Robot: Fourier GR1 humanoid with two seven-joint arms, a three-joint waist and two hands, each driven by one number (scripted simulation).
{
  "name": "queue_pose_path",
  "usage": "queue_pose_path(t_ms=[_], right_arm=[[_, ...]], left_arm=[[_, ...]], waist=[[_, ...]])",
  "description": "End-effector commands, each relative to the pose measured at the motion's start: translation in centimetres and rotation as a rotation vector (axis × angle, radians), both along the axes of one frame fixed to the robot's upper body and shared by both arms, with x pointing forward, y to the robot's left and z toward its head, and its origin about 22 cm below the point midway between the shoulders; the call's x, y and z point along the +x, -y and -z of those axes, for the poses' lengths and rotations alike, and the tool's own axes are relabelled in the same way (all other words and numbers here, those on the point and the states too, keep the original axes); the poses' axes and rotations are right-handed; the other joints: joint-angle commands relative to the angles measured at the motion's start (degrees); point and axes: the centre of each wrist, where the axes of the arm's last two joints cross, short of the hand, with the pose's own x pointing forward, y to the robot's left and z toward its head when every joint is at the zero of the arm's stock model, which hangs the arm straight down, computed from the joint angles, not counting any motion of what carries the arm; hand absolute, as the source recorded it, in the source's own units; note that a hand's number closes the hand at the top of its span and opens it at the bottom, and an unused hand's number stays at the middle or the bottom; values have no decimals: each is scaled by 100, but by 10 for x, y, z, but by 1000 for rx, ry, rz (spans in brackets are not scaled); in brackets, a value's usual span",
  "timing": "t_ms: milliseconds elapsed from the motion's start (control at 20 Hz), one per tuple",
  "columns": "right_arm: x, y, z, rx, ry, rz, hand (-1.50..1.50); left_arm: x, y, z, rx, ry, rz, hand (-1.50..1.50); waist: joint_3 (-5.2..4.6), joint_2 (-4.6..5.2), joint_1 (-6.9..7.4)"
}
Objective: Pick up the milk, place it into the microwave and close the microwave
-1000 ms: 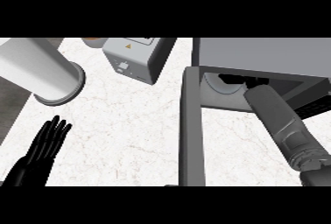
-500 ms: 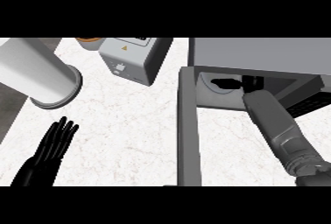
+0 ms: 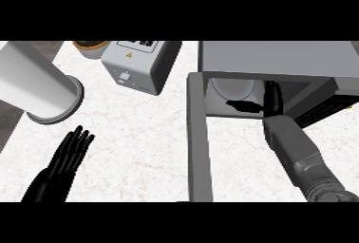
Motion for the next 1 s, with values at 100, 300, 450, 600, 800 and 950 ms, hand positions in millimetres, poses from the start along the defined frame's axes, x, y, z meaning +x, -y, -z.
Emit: queue_pose_path(t_ms=[100, 300, 450, 600, 800, 950], right_arm=[[-29, 27, 30, 71, 25, -45, -150], [-40, -8, 47, 177, -22, -140, -150], [-57, 19, 60, 218, -24, -163, -150], [-81, 20, 80, 256, -38, -174, -150], [-92, 16, 87, 353, -16, -199, -150], [-123, 14, 109, 465, 27, -220, -150]], left_arm=[[10, 6, 7, -17, 7, 4, -150], [-1, 12, 10, 9, -28, 0, -150], [12, 8, 7, 2, -12, 12, -150], [-11, 15, -13, 34, -10, 18, -150], [10, 22, -9, 11, 0, 14, -150], [-1, 30, -6, -36, -23, 54, -150]], waist=[[-8, -53, -145], [-14, -98, -201], [-15, -105, -258], [-13, -130, -244], [-24, -171, -385], [-24, -184, -407]])
